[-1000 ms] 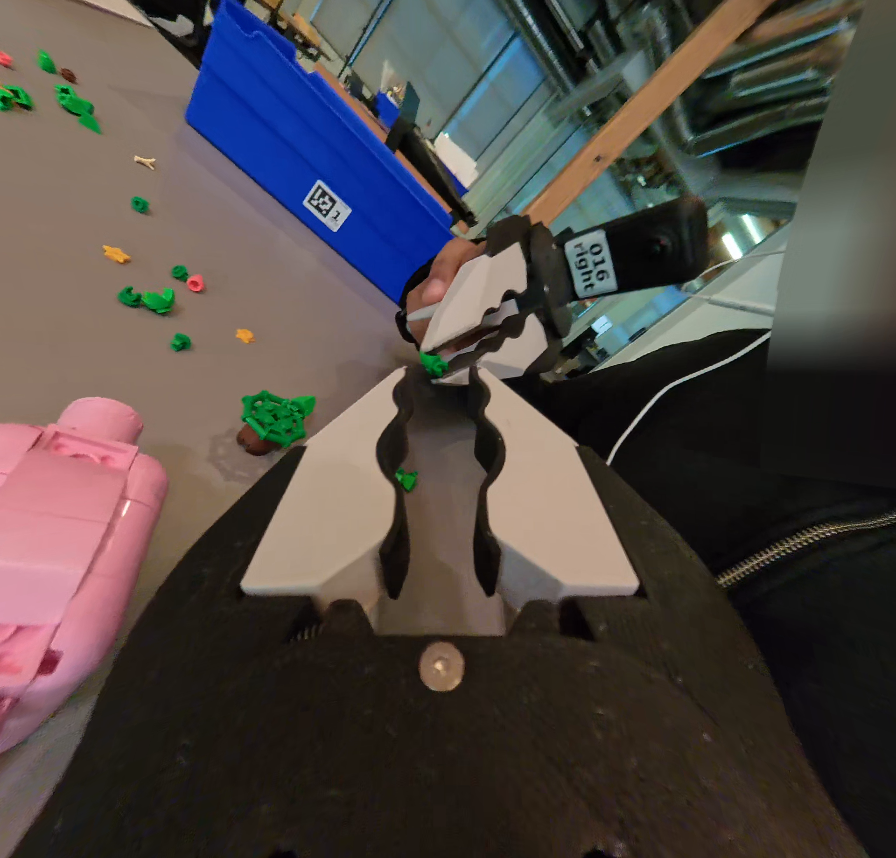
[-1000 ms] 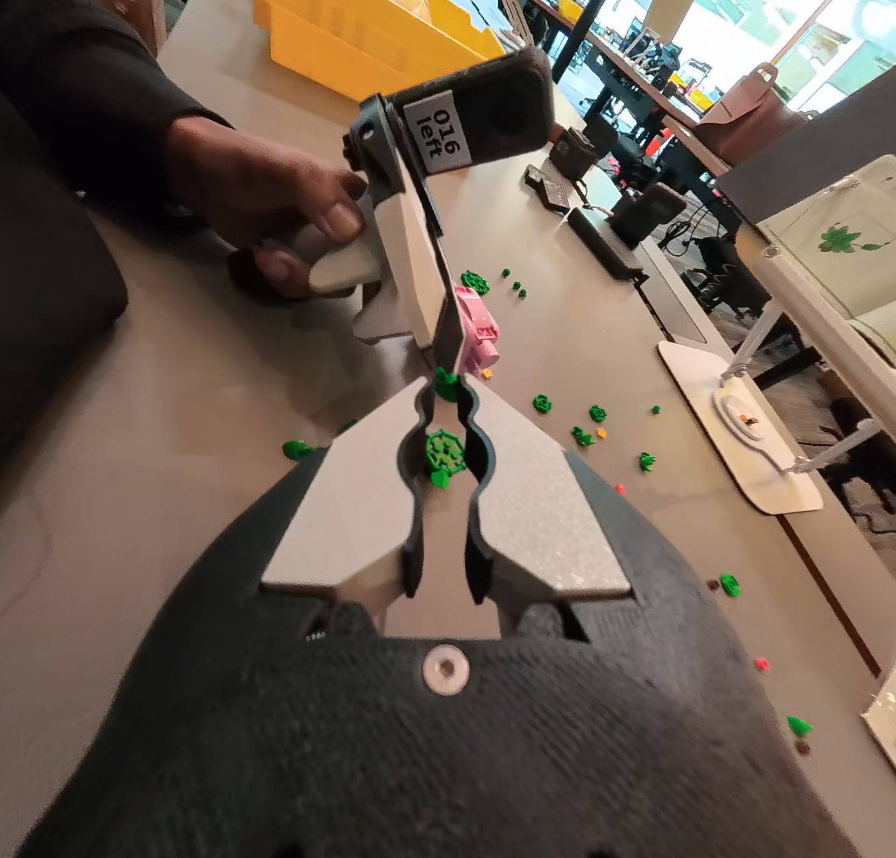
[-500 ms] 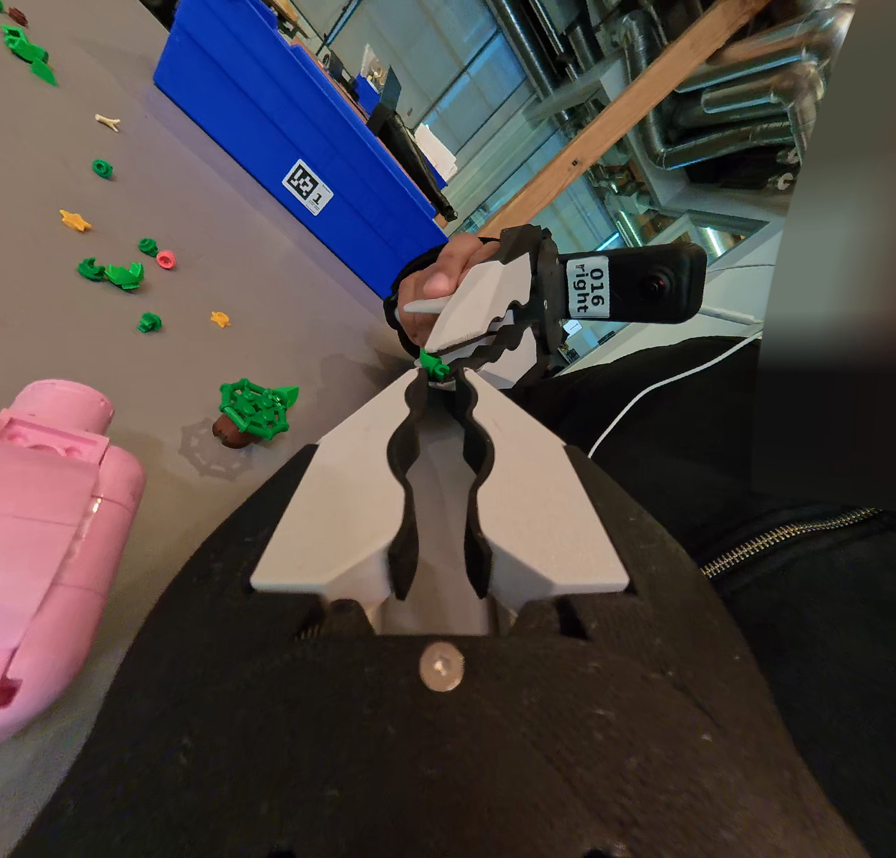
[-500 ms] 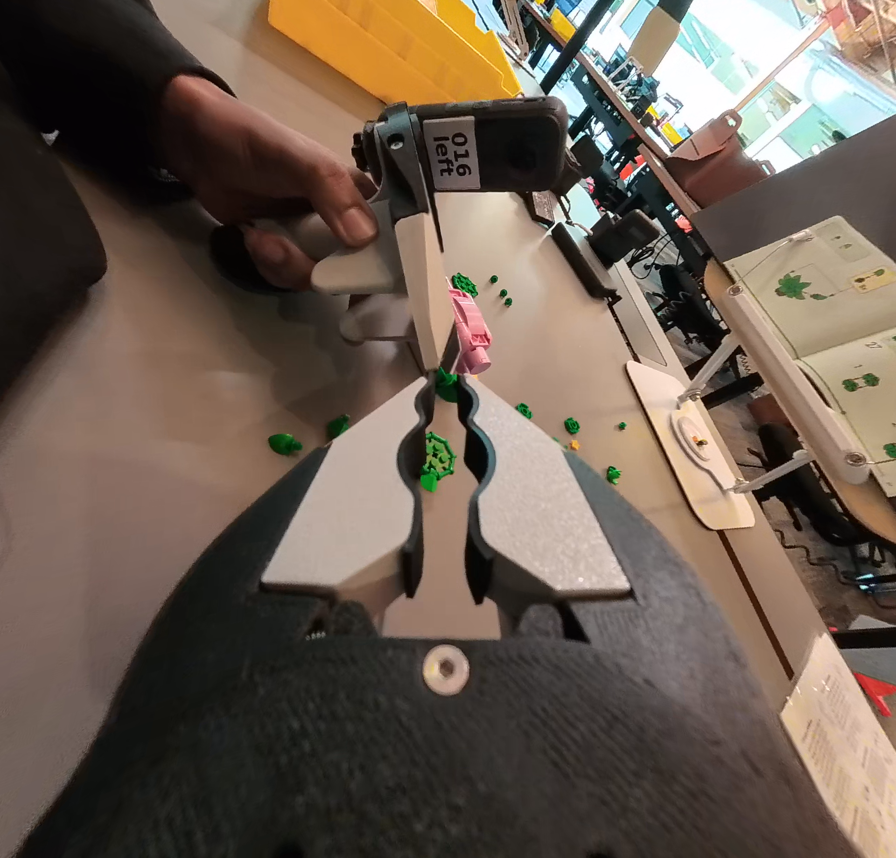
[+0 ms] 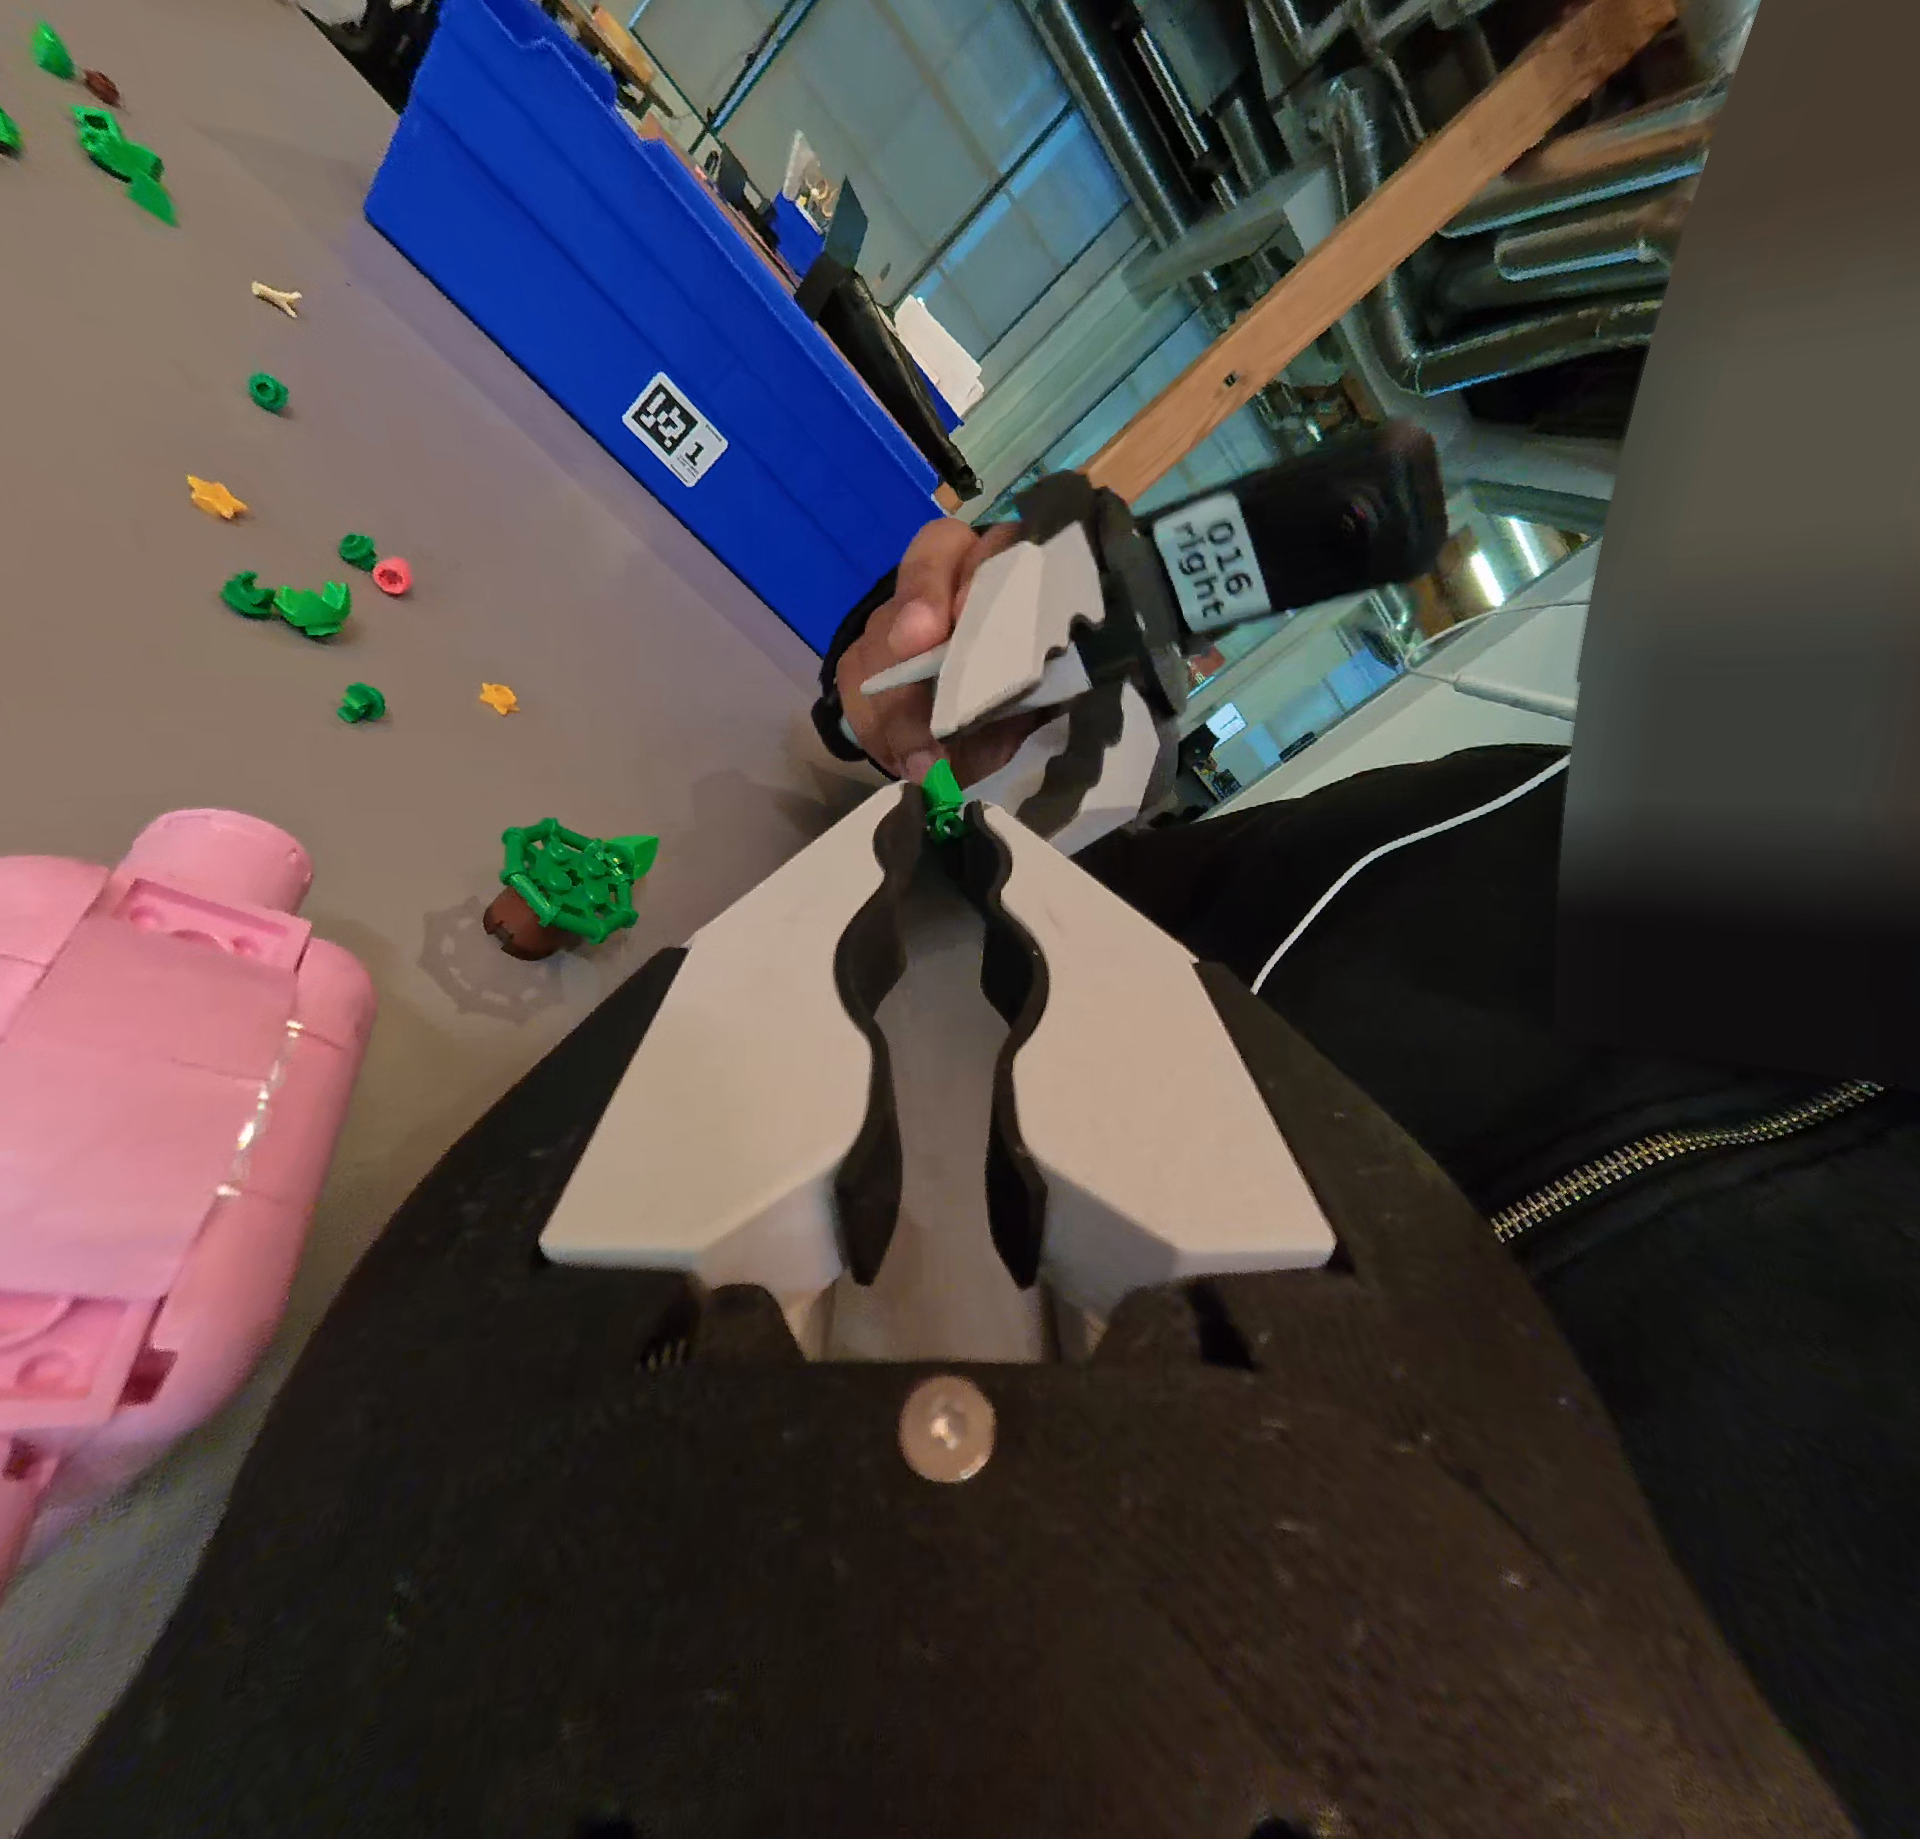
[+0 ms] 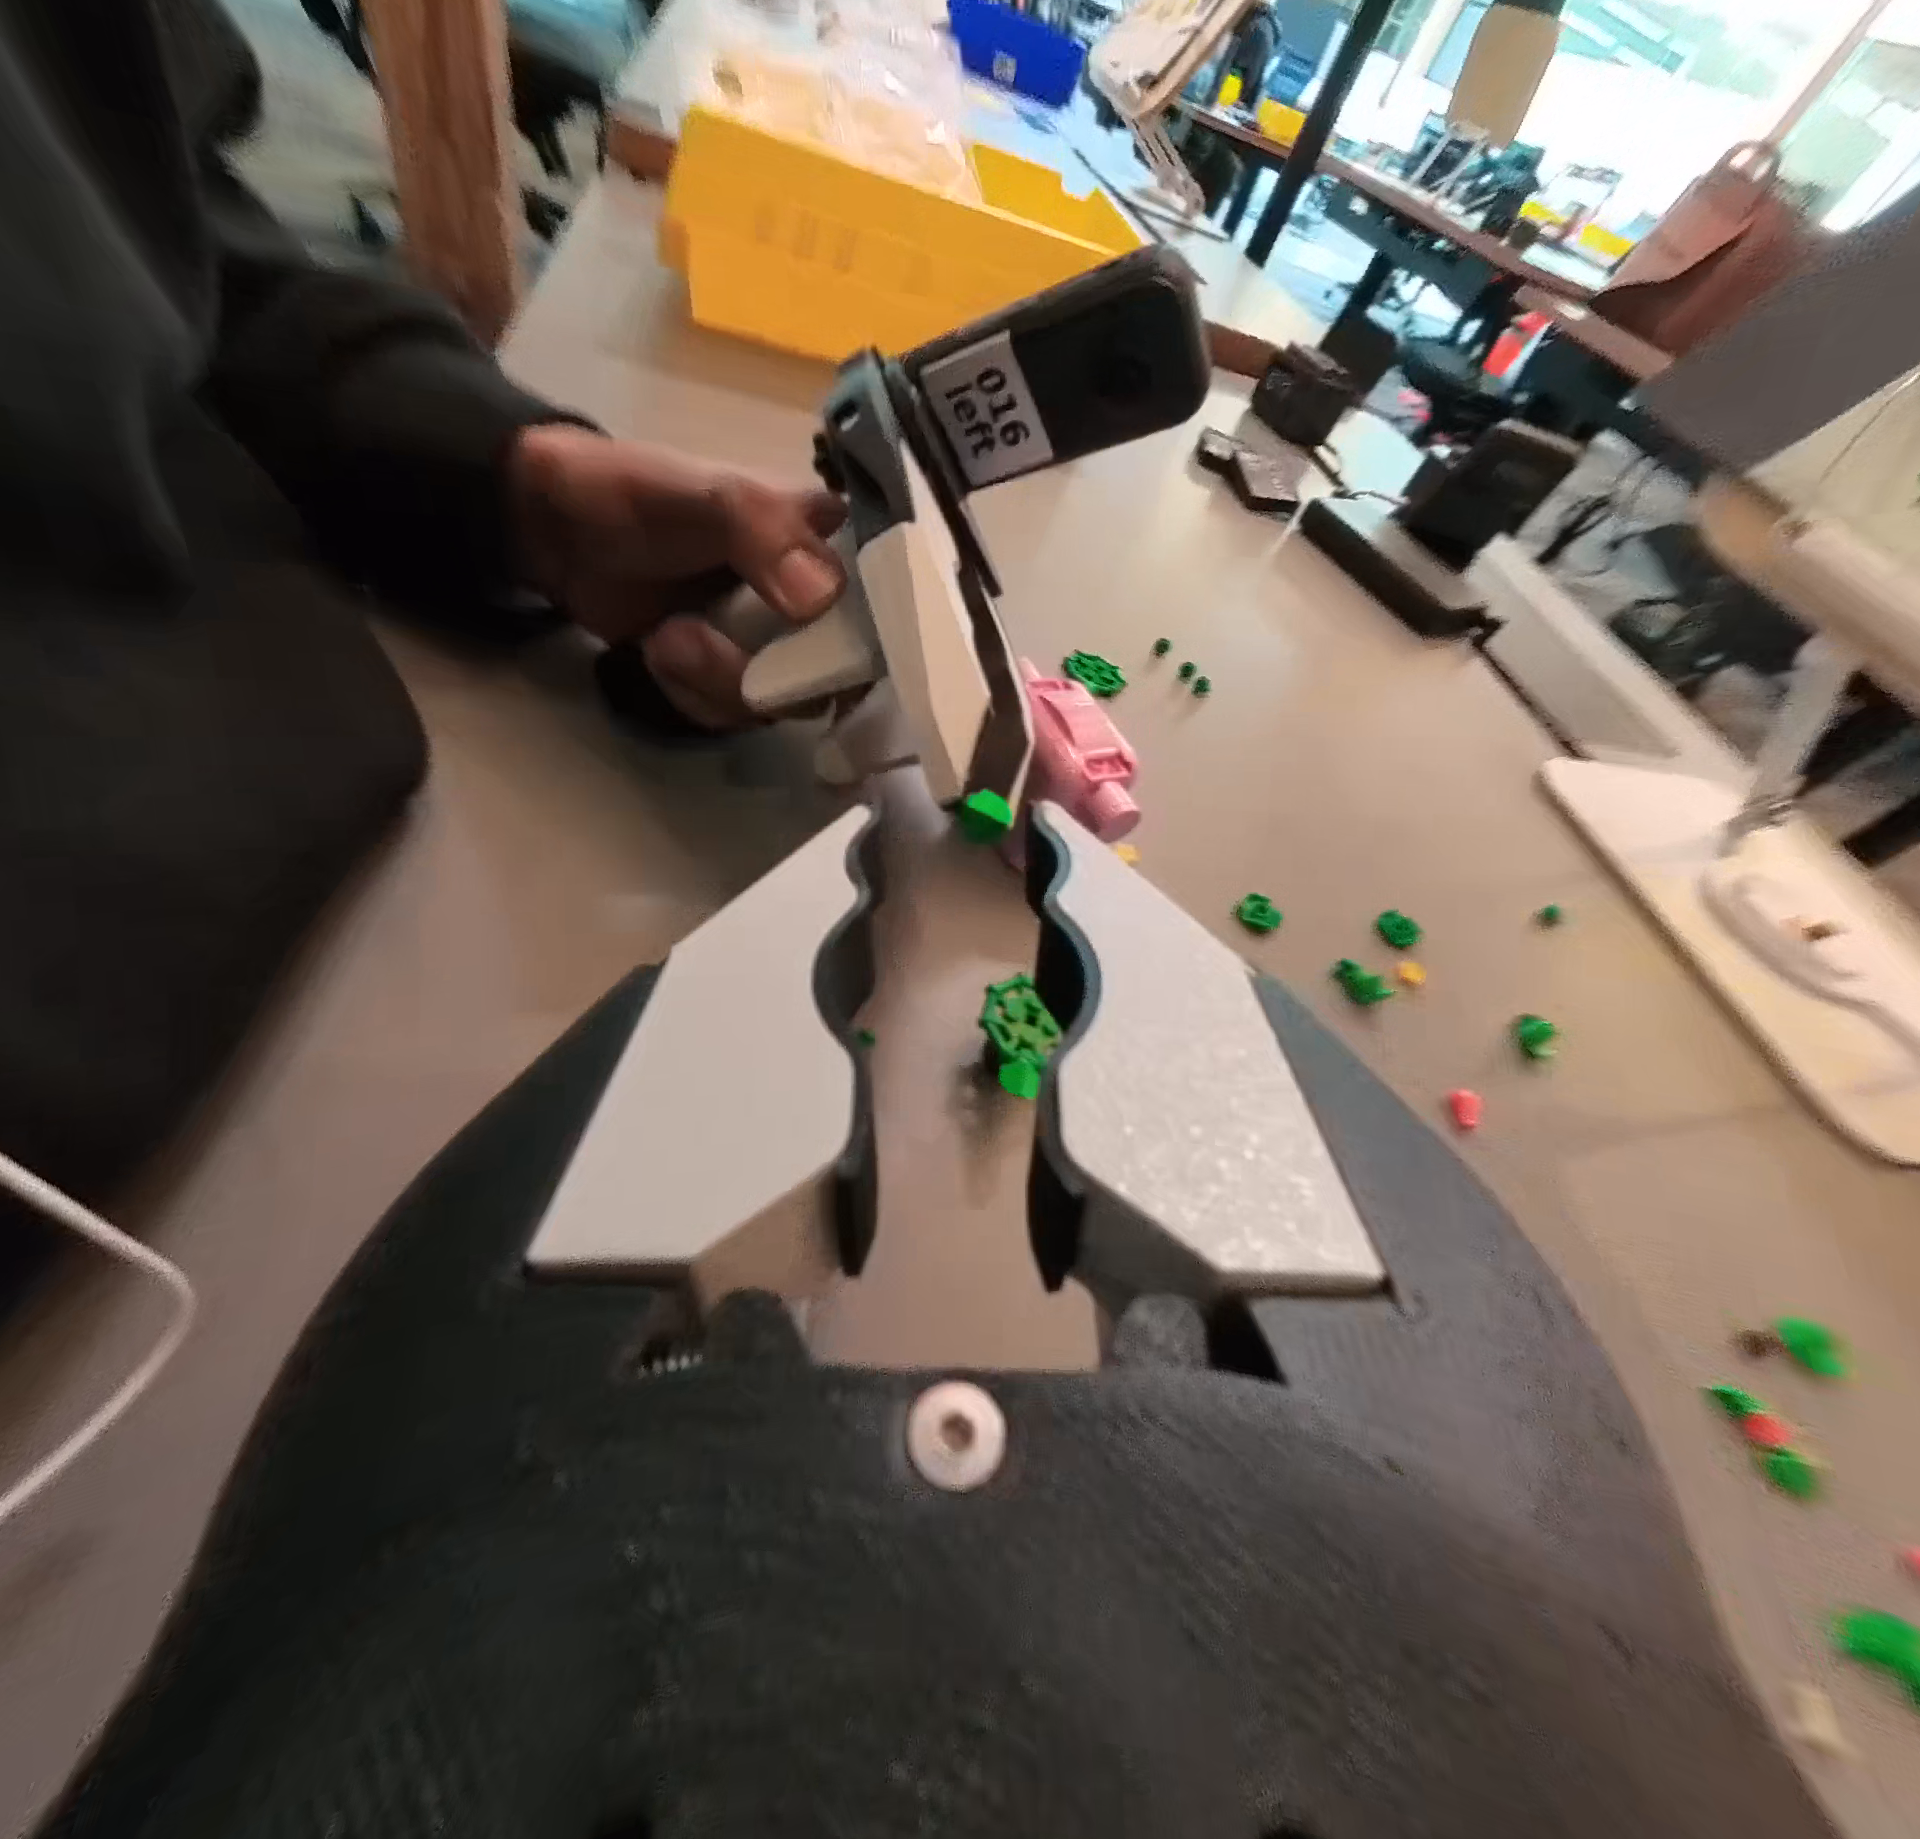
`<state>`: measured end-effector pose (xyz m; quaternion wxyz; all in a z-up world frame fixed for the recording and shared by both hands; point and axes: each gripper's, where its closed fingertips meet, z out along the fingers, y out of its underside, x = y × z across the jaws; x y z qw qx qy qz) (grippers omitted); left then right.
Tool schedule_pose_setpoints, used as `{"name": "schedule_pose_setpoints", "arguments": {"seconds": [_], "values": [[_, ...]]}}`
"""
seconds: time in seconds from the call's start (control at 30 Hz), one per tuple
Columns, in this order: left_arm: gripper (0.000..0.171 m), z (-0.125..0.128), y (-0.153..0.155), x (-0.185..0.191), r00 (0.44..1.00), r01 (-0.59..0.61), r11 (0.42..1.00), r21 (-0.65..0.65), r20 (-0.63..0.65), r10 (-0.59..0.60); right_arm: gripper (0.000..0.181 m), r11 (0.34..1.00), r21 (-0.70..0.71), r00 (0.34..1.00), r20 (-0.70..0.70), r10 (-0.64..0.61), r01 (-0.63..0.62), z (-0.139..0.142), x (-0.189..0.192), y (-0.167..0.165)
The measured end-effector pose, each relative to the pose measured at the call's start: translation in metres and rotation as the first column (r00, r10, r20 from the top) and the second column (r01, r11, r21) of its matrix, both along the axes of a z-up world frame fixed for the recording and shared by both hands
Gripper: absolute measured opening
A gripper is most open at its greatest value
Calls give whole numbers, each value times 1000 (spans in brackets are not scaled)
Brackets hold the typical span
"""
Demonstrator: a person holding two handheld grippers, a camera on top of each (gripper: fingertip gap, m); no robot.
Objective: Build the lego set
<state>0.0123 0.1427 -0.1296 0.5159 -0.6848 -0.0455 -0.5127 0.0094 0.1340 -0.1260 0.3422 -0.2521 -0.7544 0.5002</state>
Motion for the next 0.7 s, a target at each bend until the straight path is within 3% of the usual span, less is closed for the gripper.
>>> {"name": "schedule_pose_setpoints", "arguments": {"seconds": [0.1, 0.23, 0.47, 0.7], "values": [[3, 3, -2, 2, 1000, 10, 1000, 21, -9, -10, 27, 974, -224, 992, 112, 59, -33, 6, 2, 6], [3, 2, -3, 8, 998, 22, 999, 27, -67, -20, 19, 893, -443, 966, 187, 176, -77, 12, 6, 9], [3, 1, -3, 16, 985, 32, 998, 48, -171, -23, 15, 864, -495, 917, 298, 266, -90, -4, 8, -1], [3, -2, -3, 16, 979, 22, 999, 44, -202, -13, 4, 837, -540, 896, 322, 304, -90, -7, 9, -1]]}}
